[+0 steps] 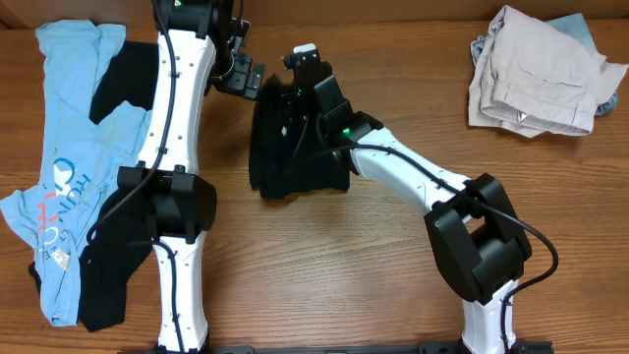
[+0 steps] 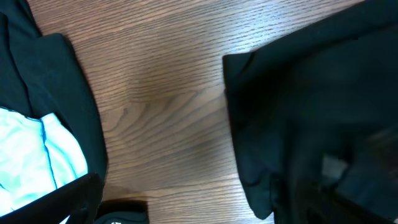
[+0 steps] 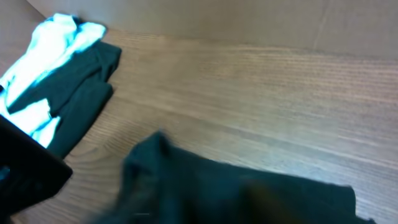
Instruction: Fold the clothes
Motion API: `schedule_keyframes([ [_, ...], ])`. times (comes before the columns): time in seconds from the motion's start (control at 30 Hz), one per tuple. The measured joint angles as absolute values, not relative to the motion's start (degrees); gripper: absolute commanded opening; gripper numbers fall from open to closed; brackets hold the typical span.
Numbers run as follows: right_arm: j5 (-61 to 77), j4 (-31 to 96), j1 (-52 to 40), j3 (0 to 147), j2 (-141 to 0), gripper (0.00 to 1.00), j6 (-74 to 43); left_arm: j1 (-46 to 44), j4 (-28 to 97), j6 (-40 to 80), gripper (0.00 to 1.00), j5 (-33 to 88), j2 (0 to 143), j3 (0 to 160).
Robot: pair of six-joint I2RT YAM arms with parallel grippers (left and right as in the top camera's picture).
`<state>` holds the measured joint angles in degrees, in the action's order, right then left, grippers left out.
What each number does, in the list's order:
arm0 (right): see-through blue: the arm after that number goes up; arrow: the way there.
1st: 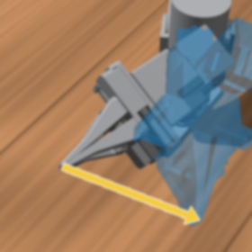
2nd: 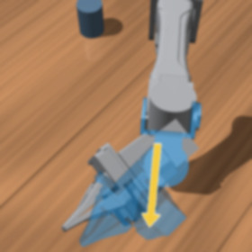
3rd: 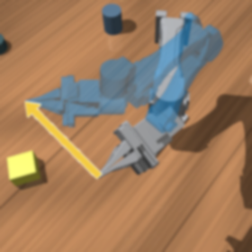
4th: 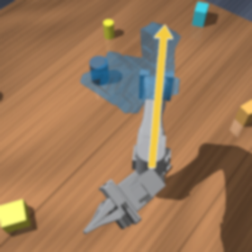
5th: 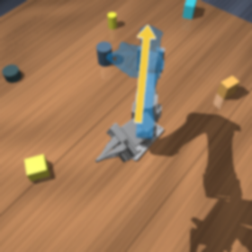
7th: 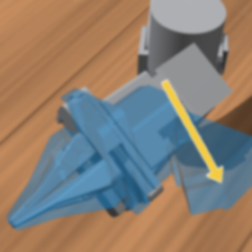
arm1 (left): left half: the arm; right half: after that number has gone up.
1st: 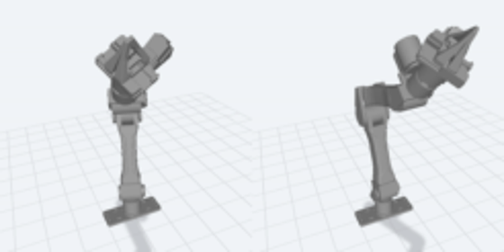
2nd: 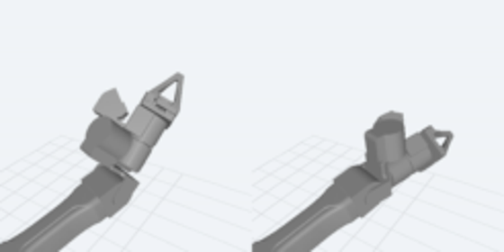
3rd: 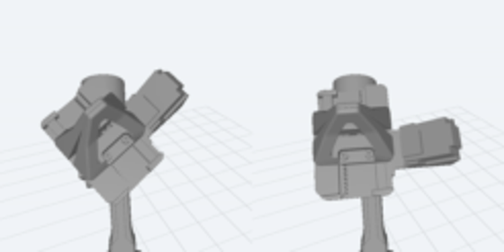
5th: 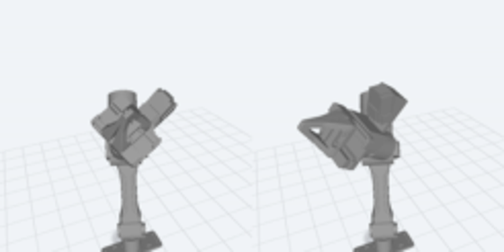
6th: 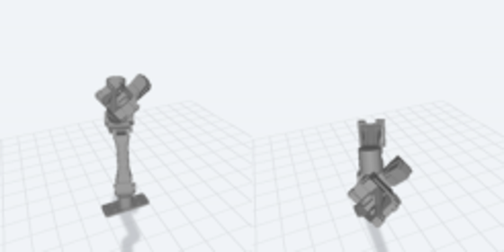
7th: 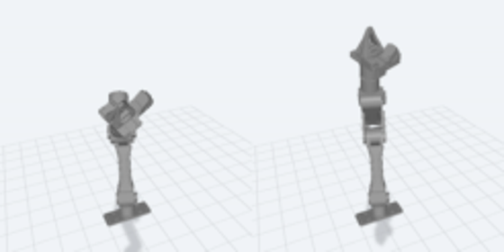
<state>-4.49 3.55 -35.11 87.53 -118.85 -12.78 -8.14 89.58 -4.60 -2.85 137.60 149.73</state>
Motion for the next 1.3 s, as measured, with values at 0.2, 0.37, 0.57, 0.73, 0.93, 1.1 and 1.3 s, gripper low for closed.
schedule_keyframes([
  [0.2,-4.2,16.1,-35.1,87.6,-118.4,1.0,-13.3,-8.1,89.5,-4.6,1.0,-2.9,137.6,149.7],
  [0.37,-1.3,28.9,-35.1,87.6,-114.4,1.0,-13.4,-8.1,89.5,-4.6,1.0,-2.9,137.6,149.7],
  [0.57,4.8,39.1,-35.2,88.0,-111.7,0.95,-13.5,-7.5,89.5,-4.6,1.0,-2.9,137.6,149.7],
  [0.73,8.4,40.1,-35.7,87.5,-112.4,0.85,-14.6,-7.4,89.5,-4.6,1.0,-2.9,137.6,149.7],
  [0.93,10.6,40.4,-36.5,86.3,-115.1,0.84,-20.0,-7.4,89.8,-4.6,1.0,-2.2,137.6,149.7],
  [1.1,11.2,41.5,-36.5,85.8,-118.2,0.87,-24.8,-7.4,90.2,-4.6,1.0,-2.2,137.6,149.7],
  [1.3,10.9,43.2,-35.9,85.8,-119.3,0.93,-28.3,-7.4,90.2,-4.6,1.0,-2.2,137.6,149.7],
])
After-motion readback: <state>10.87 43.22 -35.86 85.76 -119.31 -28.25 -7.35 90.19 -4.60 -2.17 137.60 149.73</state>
